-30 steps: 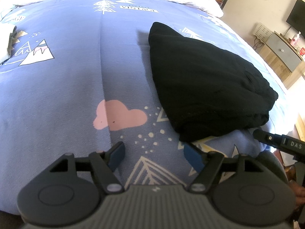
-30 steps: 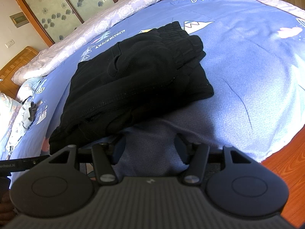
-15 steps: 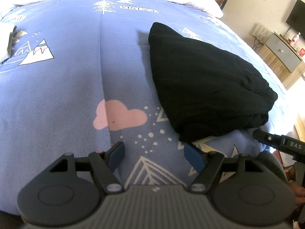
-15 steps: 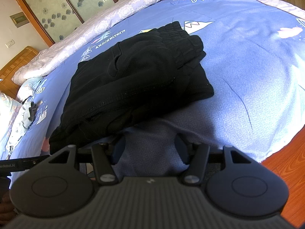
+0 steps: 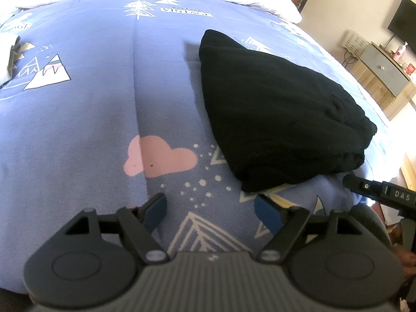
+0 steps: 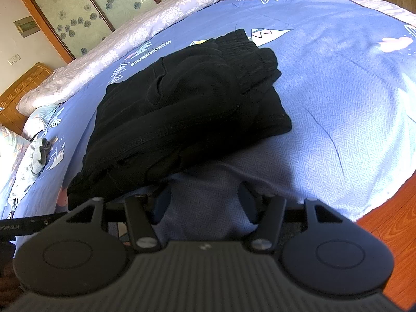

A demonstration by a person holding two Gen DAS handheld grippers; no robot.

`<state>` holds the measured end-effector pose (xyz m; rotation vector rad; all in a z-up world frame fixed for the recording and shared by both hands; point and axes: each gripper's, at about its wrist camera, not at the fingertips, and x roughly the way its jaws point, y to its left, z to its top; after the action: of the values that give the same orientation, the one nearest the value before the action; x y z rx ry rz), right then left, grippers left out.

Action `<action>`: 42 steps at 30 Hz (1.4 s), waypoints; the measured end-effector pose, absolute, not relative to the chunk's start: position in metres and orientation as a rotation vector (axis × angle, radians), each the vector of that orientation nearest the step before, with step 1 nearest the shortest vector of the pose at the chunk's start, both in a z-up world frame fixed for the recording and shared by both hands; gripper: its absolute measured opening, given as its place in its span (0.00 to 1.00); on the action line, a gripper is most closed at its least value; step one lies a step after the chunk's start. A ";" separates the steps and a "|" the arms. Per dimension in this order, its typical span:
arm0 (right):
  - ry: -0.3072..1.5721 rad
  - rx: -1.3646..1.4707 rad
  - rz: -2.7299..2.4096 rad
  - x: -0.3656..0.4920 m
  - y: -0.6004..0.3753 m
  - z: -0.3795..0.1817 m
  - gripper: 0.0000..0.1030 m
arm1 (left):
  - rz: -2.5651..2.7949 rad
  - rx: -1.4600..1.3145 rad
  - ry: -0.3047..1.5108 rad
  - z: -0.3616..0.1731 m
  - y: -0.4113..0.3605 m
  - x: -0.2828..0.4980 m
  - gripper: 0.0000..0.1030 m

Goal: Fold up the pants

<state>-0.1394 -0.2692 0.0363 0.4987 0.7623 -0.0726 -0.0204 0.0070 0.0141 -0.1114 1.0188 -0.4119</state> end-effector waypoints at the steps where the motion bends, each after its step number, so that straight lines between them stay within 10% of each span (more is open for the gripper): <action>1: 0.762 0.499 -0.073 -0.139 -0.269 0.036 0.59 | -0.412 -0.113 1.019 0.014 0.008 -0.020 0.75; 42: 0.762 0.498 -0.071 -0.140 -0.268 0.036 0.60 | -0.413 -0.111 1.016 0.014 0.007 -0.022 0.78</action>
<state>-0.1396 -0.2684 0.0364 0.4976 0.7621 -0.0714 -0.0218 0.0066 0.0142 -0.1109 1.0157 -0.4135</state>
